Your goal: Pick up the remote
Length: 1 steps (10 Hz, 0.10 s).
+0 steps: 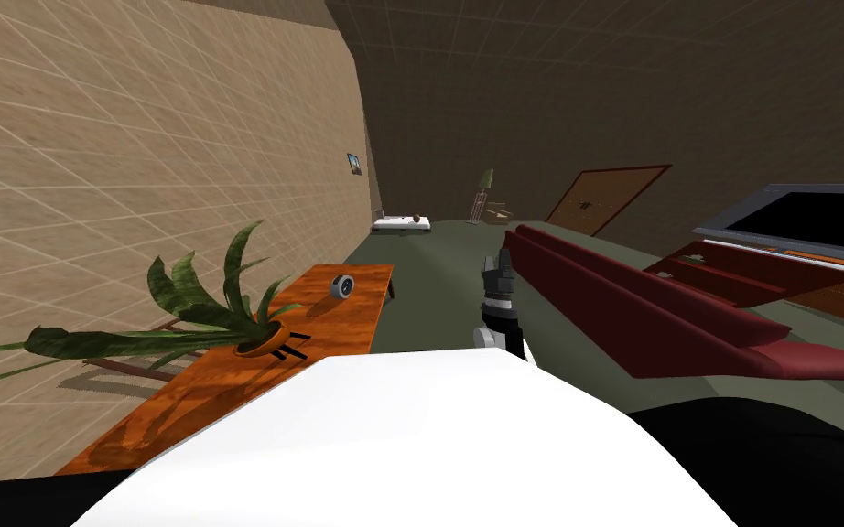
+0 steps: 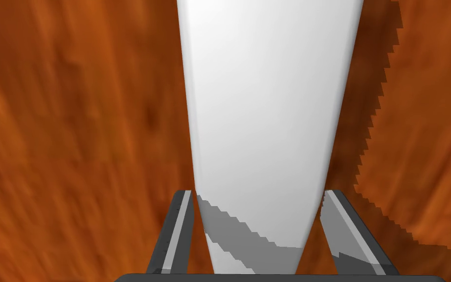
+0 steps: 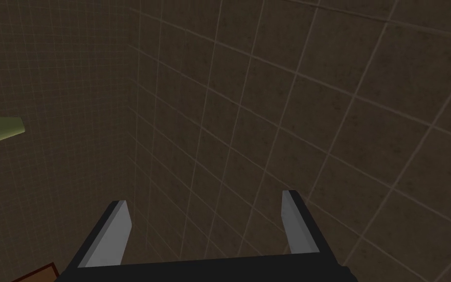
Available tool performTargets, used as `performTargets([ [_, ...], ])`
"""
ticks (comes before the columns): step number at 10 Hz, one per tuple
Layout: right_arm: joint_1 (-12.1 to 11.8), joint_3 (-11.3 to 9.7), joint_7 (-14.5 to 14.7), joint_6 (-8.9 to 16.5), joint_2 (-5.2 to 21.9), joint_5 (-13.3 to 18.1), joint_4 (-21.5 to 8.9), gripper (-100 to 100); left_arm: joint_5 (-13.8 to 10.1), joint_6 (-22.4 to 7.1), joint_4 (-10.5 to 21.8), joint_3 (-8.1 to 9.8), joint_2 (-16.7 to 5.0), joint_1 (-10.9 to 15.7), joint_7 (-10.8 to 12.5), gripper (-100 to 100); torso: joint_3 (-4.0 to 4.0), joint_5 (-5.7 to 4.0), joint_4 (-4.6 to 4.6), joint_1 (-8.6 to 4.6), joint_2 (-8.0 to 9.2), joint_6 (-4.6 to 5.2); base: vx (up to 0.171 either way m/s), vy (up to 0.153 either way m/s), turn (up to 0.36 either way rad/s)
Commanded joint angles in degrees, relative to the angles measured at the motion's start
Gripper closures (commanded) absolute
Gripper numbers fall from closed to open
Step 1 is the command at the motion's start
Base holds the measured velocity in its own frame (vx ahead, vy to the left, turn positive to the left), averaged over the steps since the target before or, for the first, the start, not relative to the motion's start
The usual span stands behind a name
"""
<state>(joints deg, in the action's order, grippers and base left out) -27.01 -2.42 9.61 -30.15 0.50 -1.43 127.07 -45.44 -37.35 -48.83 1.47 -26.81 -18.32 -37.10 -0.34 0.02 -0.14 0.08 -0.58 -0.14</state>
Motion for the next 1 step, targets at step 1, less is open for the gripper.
performTargets([
  [1,0.0,0.0,0.0,0.0,0.0,0.0,0.0,0,0.0,0.0,0.0,0.0,0.0,0.0,0.0,0,0.0,0.0,0.0,0.0,0.0,0.0,0.007,-0.006,-0.003],
])
